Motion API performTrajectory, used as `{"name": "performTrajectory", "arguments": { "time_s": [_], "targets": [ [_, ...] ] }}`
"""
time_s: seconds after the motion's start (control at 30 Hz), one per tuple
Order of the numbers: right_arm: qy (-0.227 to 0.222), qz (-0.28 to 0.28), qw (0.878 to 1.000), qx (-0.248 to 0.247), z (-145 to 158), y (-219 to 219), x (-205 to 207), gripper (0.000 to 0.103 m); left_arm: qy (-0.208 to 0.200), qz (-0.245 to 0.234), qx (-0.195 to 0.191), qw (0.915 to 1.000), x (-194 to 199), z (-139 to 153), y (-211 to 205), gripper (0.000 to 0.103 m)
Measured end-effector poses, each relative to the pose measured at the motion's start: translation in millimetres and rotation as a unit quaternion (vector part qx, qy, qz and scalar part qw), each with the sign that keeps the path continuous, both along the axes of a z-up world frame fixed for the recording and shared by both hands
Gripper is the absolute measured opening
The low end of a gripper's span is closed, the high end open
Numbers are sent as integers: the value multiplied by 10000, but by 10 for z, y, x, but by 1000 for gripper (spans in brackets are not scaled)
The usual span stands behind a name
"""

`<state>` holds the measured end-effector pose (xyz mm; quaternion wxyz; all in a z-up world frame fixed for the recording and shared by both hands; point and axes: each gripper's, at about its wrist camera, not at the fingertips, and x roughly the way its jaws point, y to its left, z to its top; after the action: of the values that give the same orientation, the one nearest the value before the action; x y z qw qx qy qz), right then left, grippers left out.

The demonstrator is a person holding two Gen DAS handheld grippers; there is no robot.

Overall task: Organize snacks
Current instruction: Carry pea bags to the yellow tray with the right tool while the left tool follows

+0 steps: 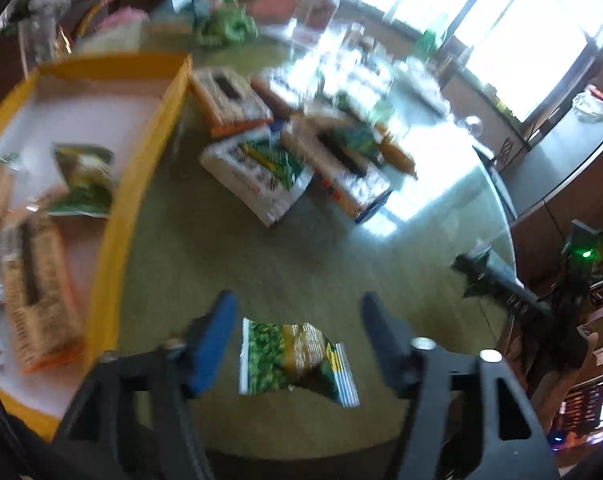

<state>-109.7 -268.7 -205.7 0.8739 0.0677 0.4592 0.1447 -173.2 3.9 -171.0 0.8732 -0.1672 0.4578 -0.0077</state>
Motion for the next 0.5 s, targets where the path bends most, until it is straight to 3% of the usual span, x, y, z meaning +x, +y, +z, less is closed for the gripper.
{"name": "performTrajectory", "arguments": {
  "time_s": [0.1, 0.27, 0.37, 0.43, 0.5],
  "targets": [
    [-63, 173, 9998, -90, 1, 129, -124, 41, -189, -139, 213, 9995, -178, 70, -89, 75],
    [-93, 194, 9997, -126, -2, 167, -166, 41, 68, -360, 905, 9952, -186, -71, -346, 74],
    [-72, 149, 9998, -84, -1, 159, -156, 41, -12, -563, 538, 9970, -245, -94, -393, 73],
    [-64, 149, 9999, -58, -2, 158, -176, 41, -203, -964, 105, 9951, -324, -13, -436, 75],
    [-64, 157, 9999, -16, -3, 143, -187, 41, -214, -1168, -95, 9929, -342, 42, -437, 75]
  ]
}}
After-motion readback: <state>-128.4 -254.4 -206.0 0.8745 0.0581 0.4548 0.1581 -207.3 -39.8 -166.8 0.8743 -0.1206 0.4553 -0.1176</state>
